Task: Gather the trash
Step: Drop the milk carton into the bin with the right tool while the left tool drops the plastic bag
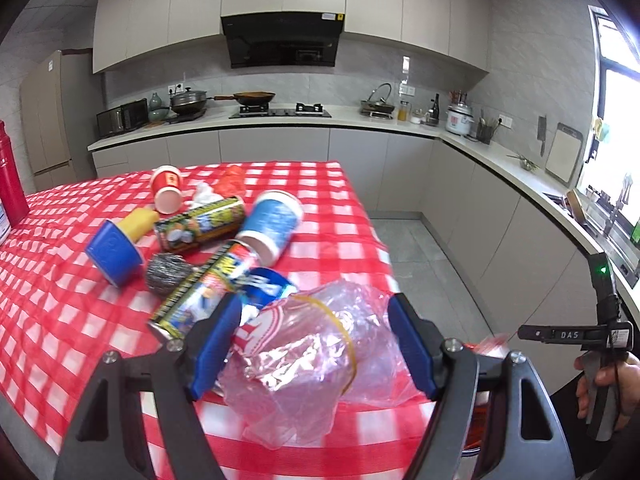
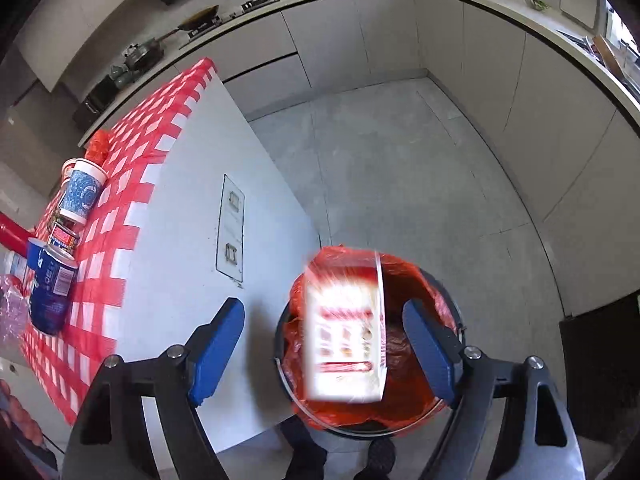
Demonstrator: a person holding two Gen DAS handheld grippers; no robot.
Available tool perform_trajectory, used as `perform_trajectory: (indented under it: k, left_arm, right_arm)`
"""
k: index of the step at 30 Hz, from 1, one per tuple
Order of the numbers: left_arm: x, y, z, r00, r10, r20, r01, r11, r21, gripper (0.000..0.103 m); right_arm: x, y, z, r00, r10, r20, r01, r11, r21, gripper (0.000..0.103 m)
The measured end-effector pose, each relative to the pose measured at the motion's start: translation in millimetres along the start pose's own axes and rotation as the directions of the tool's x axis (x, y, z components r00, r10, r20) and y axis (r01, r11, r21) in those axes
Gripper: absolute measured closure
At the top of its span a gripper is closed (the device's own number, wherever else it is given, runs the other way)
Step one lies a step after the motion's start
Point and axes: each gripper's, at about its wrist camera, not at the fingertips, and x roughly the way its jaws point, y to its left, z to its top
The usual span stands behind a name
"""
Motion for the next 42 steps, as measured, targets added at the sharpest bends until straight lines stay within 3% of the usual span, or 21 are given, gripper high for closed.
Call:
perform_trajectory:
  k: [9,19,25,36,42]
  left_arm:
    - [9.8,-59.4,-6.3,1.000,-0.015,0.002,0.015,1.000,0.011,0.027]
    - [37.3,-128.5,-26.1,0.994,-0.092,-0.052,0.093,0.996,0.017,0.027]
    - [62.9,-177.0,-44.5,0.984,-0.147,-0.103,0.151,0.988,0.031,0.027]
    - [123.1,-236.8,-104.6,0.959,-0.160,-0.234,0.176,0.983,0.053,0.027]
    - [130.7,-244.2,-110.6,0.939,-0.180,-0.291,0.193,0.981,0.015,0.012]
  right_arm:
    - [-21.9,-34.9,5.6,0.999,0.020,0.045,-0.021,1.000,0.021,0.020]
    - [-32.2,-70.1,9.7,0.997,0.012,0.070,-0.015,0.999,0.034,0.020]
    - [-33.3,-95.3,1.9,0.998,-0.010,0.061,0.007,0.999,0.050,0.020]
    - [0.3,-147.2,-22.2,0.999,-0.037,0.010,0.035,0.993,0.109,0.020]
    - [-3.7,-163.5,-26.9,0.999,-0.053,0.008,0.051,0.989,0.141,0.020]
